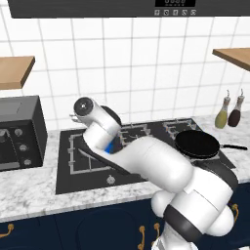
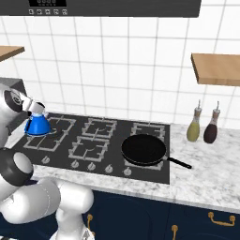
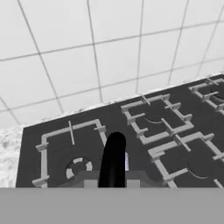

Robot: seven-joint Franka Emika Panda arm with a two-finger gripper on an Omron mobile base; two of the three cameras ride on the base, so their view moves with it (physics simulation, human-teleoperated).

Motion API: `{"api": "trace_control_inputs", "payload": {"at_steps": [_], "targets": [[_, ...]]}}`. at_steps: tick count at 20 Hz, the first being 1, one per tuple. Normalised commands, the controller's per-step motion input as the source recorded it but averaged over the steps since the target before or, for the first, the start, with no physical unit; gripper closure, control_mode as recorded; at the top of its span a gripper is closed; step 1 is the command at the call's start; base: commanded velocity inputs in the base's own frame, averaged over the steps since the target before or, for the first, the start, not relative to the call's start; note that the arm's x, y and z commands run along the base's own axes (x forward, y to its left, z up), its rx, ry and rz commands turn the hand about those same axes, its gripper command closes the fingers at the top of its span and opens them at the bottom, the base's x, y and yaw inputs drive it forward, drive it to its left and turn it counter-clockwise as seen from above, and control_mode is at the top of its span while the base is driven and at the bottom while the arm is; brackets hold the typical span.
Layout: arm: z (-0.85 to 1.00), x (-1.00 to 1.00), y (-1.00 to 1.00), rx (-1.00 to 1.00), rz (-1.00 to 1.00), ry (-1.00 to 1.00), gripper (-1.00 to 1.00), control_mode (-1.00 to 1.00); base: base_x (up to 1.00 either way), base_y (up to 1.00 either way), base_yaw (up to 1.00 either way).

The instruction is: Pick the kettle from the counter and place it on a stove burner. Then turn the burner on.

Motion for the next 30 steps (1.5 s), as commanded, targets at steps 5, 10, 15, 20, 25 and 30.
{"api": "trace_control_inputs", "payload": {"at_steps": [5, 10, 15, 20, 25, 30], "targets": [[-0.13, 0.51, 0.5, 0.0, -0.07, -0.23, 1.0, -1.0, 0.0, 0.0, 0.0], [-0.18, 0.6, 0.15, 0.0, -0.05, -0.17, 1.0, -1.0, 0.0, 0.0, 0.0], [-0.15, 0.55, 0.0, 0.0, -0.03, -0.02, 1.0, -1.0, 0.0, 0.0, 0.0], [-0.4, 0.31, 0.0, -0.08, -0.02, 0.0, 1.0, -1.0, 0.0, 0.0, 0.0], [-0.73, 0.07, 0.12, -0.17, 0.0, 0.05, 1.0, -1.0, 0.0, 0.0, 0.0], [-0.34, 0.0, 0.19, -0.01, 0.0, 0.0, 1.0, -1.0, 0.0, 0.0, 0.0]]}}
